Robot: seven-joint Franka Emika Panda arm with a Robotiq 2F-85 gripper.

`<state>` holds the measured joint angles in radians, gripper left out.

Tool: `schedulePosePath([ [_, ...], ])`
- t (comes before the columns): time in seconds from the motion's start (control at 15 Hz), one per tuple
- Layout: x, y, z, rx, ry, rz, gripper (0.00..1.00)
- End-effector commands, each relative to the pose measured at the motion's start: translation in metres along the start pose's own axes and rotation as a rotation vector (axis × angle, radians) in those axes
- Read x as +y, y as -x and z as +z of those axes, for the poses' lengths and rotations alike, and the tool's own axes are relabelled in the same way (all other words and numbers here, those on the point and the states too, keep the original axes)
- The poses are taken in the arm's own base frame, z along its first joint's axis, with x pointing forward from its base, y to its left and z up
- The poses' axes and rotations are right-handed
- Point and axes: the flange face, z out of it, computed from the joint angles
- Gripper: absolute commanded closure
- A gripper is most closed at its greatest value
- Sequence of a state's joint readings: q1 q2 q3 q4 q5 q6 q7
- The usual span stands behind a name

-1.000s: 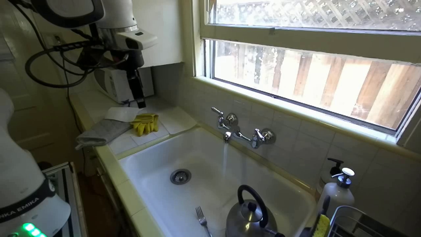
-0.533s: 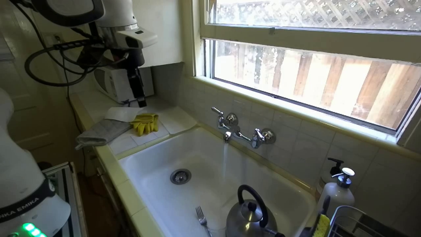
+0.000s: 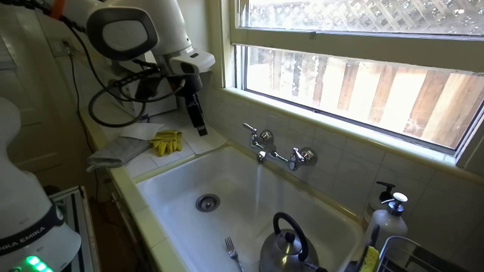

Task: Move the tap slightly to the left and then close it

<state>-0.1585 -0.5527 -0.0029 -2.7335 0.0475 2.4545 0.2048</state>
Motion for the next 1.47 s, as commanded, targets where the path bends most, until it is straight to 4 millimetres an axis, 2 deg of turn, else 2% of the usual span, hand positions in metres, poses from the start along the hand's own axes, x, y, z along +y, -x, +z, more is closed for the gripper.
schedulePosePath([
  [0.0, 0.003, -0.036, 0.034, -0.002, 0.016, -0.064, 0.00],
  [0.6, 0.031, -0.106, 0.080, -0.039, 0.067, -0.219, 0.00],
  [0.73, 0.035, -0.120, 0.090, -0.034, 0.071, -0.199, 0.00],
  [0.8, 0.031, -0.104, 0.075, -0.041, 0.064, -0.195, 0.00],
  [1.4, 0.032, -0.113, 0.082, -0.022, 0.077, -0.214, 0.00],
])
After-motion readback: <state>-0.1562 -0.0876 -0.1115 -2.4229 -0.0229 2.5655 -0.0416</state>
